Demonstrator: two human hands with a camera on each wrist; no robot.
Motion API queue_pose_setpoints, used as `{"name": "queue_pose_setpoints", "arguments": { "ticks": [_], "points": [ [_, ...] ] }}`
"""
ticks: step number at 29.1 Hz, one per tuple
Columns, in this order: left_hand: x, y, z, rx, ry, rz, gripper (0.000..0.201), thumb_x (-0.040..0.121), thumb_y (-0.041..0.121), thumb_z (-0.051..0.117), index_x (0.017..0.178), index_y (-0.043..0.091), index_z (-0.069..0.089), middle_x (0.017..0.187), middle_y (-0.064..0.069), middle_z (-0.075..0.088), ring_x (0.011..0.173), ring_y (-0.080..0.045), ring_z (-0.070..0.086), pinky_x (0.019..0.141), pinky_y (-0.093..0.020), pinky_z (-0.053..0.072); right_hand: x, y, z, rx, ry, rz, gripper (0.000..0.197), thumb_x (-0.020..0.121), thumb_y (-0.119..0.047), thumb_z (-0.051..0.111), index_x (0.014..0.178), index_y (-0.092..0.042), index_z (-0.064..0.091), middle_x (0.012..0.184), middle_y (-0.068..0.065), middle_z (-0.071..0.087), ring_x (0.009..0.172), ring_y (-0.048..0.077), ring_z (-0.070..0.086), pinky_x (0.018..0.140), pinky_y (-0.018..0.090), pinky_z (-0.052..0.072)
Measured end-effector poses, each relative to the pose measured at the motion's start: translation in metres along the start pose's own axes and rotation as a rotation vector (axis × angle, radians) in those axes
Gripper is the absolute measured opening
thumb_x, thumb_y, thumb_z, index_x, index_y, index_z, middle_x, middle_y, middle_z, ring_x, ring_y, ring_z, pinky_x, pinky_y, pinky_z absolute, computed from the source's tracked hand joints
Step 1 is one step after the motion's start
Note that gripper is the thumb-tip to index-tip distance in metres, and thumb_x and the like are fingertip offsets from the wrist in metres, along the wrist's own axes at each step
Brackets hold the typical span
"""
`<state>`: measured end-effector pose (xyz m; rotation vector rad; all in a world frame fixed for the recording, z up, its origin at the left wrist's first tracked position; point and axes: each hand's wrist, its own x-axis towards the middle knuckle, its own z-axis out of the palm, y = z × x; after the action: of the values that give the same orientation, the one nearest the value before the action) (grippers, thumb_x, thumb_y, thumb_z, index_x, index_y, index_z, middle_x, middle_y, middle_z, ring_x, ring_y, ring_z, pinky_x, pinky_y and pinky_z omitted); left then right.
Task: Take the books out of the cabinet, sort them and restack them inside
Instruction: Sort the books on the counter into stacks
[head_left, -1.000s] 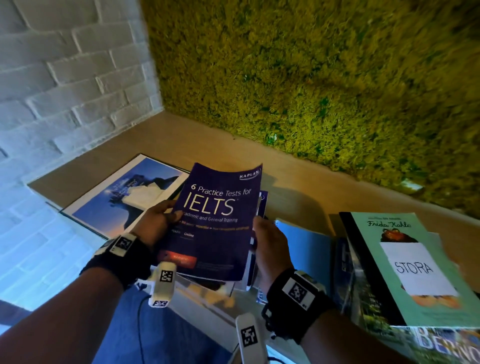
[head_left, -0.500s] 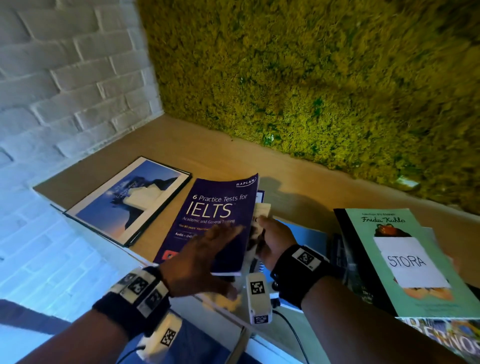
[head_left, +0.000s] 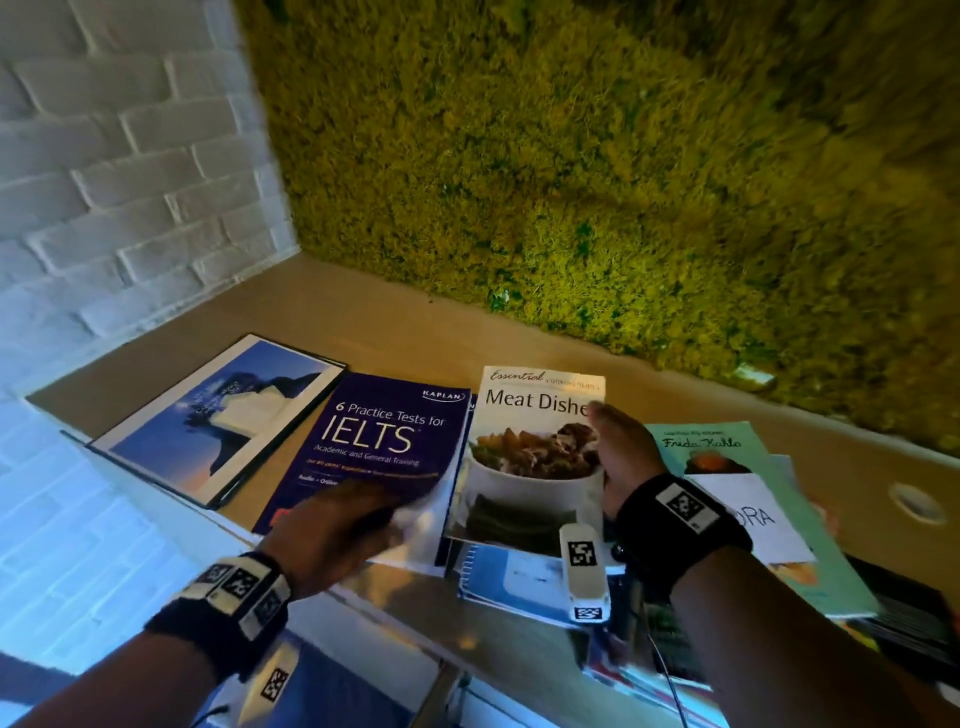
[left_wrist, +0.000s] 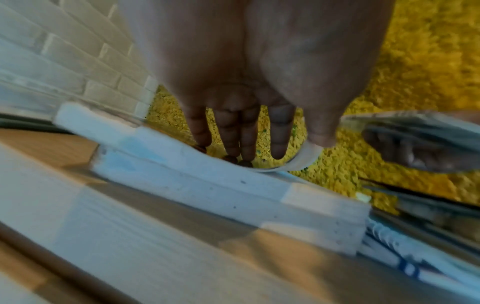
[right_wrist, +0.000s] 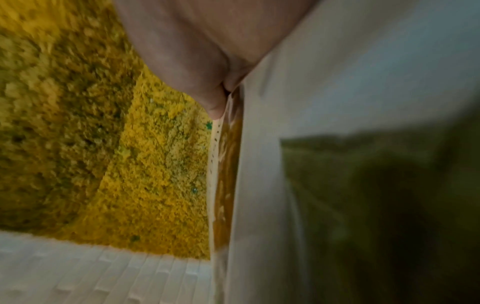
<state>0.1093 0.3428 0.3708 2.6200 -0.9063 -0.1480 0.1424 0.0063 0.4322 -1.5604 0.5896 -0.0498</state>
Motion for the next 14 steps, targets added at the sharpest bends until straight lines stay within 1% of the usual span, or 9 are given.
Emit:
{"name": "queue_pose_setpoints", "arguments": {
  "ticks": [1, 3, 4, 6, 9, 10, 12, 13, 14],
  "points": [
    [0.006, 0.000, 0.011, 0.079, 0.035, 0.006, 0.087, 0.073, 0.094, 0.029, 0.142, 0.045, 0.046, 0.137, 0.017, 0.049, 0.123, -0.005, 0.054, 0.101, -0.031, 0.051, 0.000, -0.001, -0.007, 0.013, 0.011, -0.006, 0.035, 0.103, -0.021, 0.053, 0.130, -0.001, 0.059, 0.133, 0.023, 0.062, 0.119, 0.038, 0.062, 0.101, 0.045, 0.048],
    [0.011, 0.000, 0.033, 0.166, -0.020, -0.048, 0.088, 0.073, 0.093, 0.032, 0.151, 0.053, 0.025, 0.163, 0.003, 0.022, 0.149, -0.027, 0.028, 0.115, -0.056, 0.034, -0.004, -0.005, -0.020, 0.011, 0.026, -0.005, 0.031, 0.104, -0.023, 0.050, 0.127, -0.004, 0.062, 0.124, 0.018, 0.066, 0.114, 0.033, 0.061, 0.100, 0.043, 0.046],
    [0.013, 0.002, 0.040, 0.188, -0.121, -0.122, 0.084, 0.074, 0.091, 0.032, 0.151, 0.058, 0.016, 0.166, 0.004, 0.009, 0.153, -0.030, 0.013, 0.116, -0.065, 0.022, -0.006, -0.004, -0.026, 0.022, 0.038, 0.002, 0.028, 0.106, -0.025, 0.048, 0.123, -0.009, 0.064, 0.117, 0.012, 0.065, 0.112, 0.029, 0.059, 0.100, 0.040, 0.044],
    [0.013, 0.007, 0.057, 0.204, -0.155, -0.166, 0.073, 0.082, 0.083, 0.026, 0.150, 0.062, 0.009, 0.166, 0.004, 0.013, 0.152, -0.032, 0.015, 0.111, -0.073, 0.021, -0.007, 0.000, -0.036, 0.039, 0.068, 0.024, 0.023, 0.106, -0.027, 0.047, 0.117, -0.015, 0.063, 0.115, 0.007, 0.063, 0.107, 0.023, 0.054, 0.099, 0.038, 0.042],
    [0.004, -0.004, 0.061, 0.248, -0.143, -0.234, 0.059, 0.092, 0.074, 0.007, 0.150, 0.061, 0.004, 0.164, 0.004, 0.024, 0.149, -0.033, 0.028, 0.109, -0.071, 0.030, -0.007, 0.013, -0.048, 0.053, 0.063, 0.023, 0.034, 0.104, -0.024, 0.049, 0.130, -0.004, 0.059, 0.133, 0.021, 0.062, 0.102, 0.023, 0.055, 0.102, 0.046, 0.046],
    [-0.001, -0.002, 0.061, 0.327, -0.104, -0.160, 0.059, 0.091, 0.075, 0.008, 0.149, 0.063, 0.001, 0.165, 0.006, 0.018, 0.151, -0.031, 0.022, 0.113, -0.068, 0.024, -0.007, 0.017, -0.051, 0.056, 0.063, 0.031, 0.035, 0.104, -0.024, 0.049, 0.132, -0.004, 0.058, 0.132, 0.021, 0.063, 0.100, 0.024, 0.057, 0.101, 0.047, 0.047],
    [-0.003, -0.003, 0.053, 0.240, -0.116, -0.064, 0.064, 0.085, 0.083, 0.013, 0.145, 0.068, -0.004, 0.166, 0.012, 0.002, 0.154, -0.023, 0.003, 0.121, -0.059, 0.007, -0.009, 0.024, -0.051, 0.089, 0.070, 0.088, 0.029, 0.106, -0.027, 0.046, 0.124, -0.012, 0.062, 0.116, 0.014, 0.069, 0.096, 0.028, 0.062, 0.099, 0.045, 0.048],
    [-0.002, -0.003, 0.042, 0.216, -0.144, -0.057, 0.068, 0.083, 0.086, 0.015, 0.147, 0.066, 0.001, 0.167, 0.012, 0.002, 0.155, -0.021, 0.005, 0.122, -0.054, 0.008, -0.010, 0.027, -0.046, 0.112, 0.058, 0.125, 0.027, 0.106, -0.029, 0.045, 0.118, -0.014, 0.064, 0.111, 0.012, 0.070, 0.099, 0.030, 0.064, 0.100, 0.046, 0.048],
    [0.001, -0.009, 0.031, 0.172, -0.079, -0.102, 0.071, 0.084, 0.085, 0.021, 0.150, 0.060, 0.013, 0.167, 0.009, 0.012, 0.153, -0.024, 0.018, 0.122, -0.052, 0.019, -0.010, 0.031, -0.042, 0.126, 0.036, 0.157, 0.026, 0.106, -0.030, 0.045, 0.113, -0.015, 0.066, 0.112, 0.013, 0.071, 0.104, 0.031, 0.065, 0.102, 0.048, 0.047]
  ]
}}
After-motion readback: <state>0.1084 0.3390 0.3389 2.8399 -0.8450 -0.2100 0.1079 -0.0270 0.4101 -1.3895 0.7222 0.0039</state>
